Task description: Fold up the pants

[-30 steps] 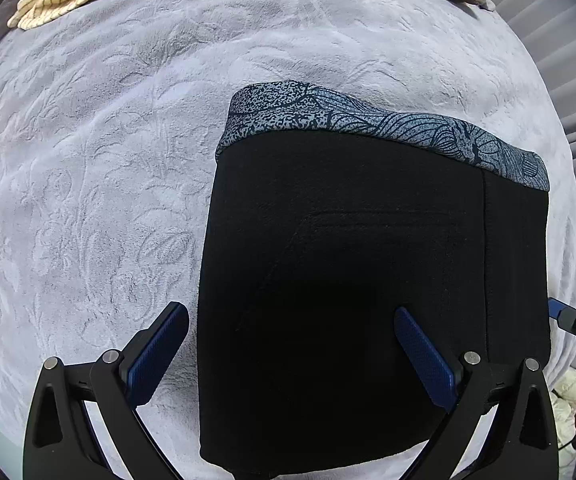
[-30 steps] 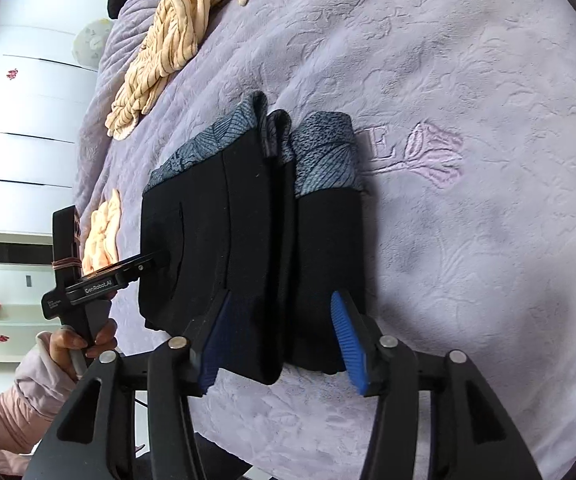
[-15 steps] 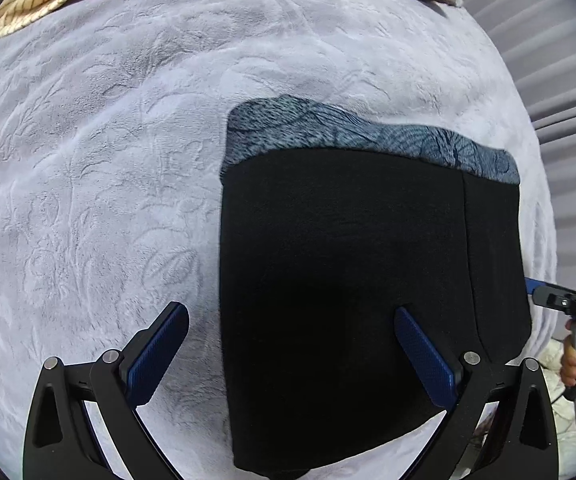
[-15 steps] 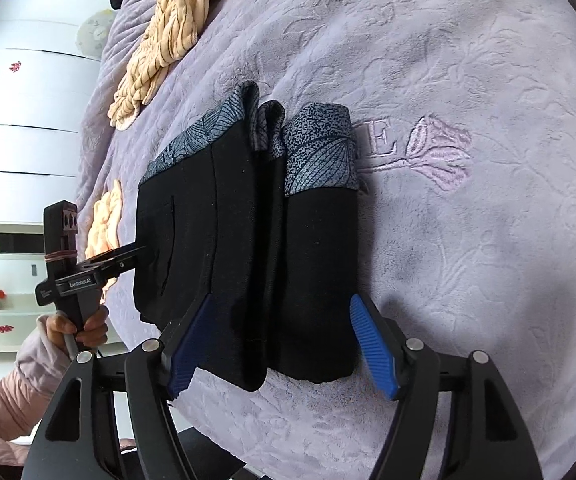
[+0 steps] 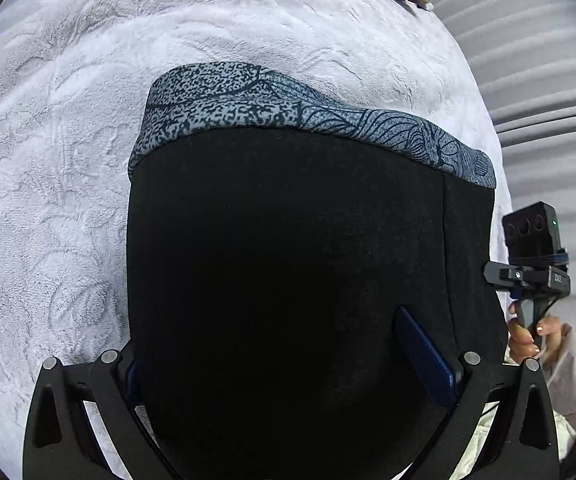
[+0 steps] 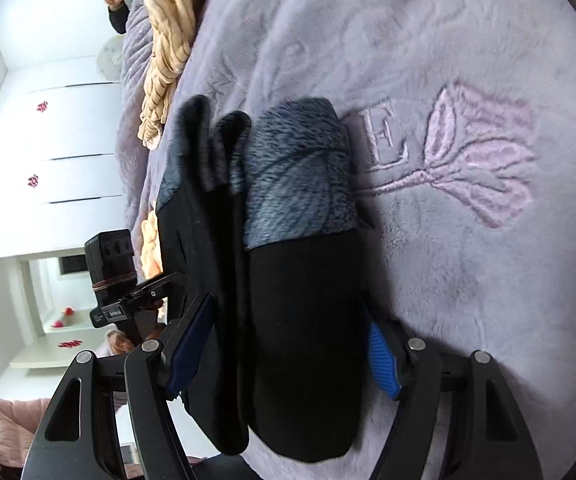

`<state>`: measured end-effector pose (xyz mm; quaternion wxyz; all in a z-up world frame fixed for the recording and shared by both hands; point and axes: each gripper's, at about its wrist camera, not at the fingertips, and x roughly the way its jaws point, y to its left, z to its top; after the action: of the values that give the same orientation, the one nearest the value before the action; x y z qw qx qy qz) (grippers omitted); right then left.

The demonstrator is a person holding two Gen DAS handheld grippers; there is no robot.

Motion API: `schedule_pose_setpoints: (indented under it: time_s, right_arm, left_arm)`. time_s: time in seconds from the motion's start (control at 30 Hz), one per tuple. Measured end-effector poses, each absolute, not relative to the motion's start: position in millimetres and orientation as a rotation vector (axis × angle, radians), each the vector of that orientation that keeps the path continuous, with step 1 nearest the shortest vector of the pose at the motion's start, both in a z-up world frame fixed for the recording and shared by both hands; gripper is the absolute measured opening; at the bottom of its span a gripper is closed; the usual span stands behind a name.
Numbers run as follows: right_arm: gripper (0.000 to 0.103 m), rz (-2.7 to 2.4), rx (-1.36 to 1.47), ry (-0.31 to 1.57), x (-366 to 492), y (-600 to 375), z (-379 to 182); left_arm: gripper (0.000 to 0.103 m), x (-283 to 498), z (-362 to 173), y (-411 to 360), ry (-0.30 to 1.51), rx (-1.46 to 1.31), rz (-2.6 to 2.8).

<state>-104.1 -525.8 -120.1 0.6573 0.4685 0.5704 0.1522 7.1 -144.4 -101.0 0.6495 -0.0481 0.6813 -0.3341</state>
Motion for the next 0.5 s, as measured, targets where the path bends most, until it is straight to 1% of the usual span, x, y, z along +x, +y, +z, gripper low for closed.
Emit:
schedule_pose_setpoints:
  time_s: [0.17,0.2,0.23,0.27,0.3,0.37,0.4,0.5]
  right_arm:
    - [0.074,0.359,1.054,1.313,-96,-517,-124]
    - [0.072,0.352,1.052,1.321,-95,-517,-124]
    - [0.068,0.344,1.046,1.323,-95,-516,-122]
    - [0.061,0.342,1.039,1.319,-94,-515,-118]
    - [0.056,0.336,1.032,1.312,-96,-514,-113]
    - [0.049,0.331,1.032,1.296,-101,-513,-105]
    - [0.046,0.330,1.036,1.288,-102,-512,-100]
    - [0.042,0.340,1.061,1.260,-106,-507,-84]
  left_arm:
    - [0.103,11,-103,-149,1.560,-0.127,-0.751]
    - [0.101,11,-101,-148,1.552,-0.136,-0.746]
    - [0.094,10,-99,-149,1.543,-0.144,-0.745]
    - [0.090,8,-94,-145,1.528,-0.163,-0.748]
    - [0.081,8,-90,-139,1.519,-0.178,-0.751]
    - [0.069,8,-80,-126,1.504,-0.225,-0.758]
    - [0.067,7,-73,-120,1.498,-0.244,-0.758]
    - [0.066,0,-55,-115,1.483,-0.237,-0.759]
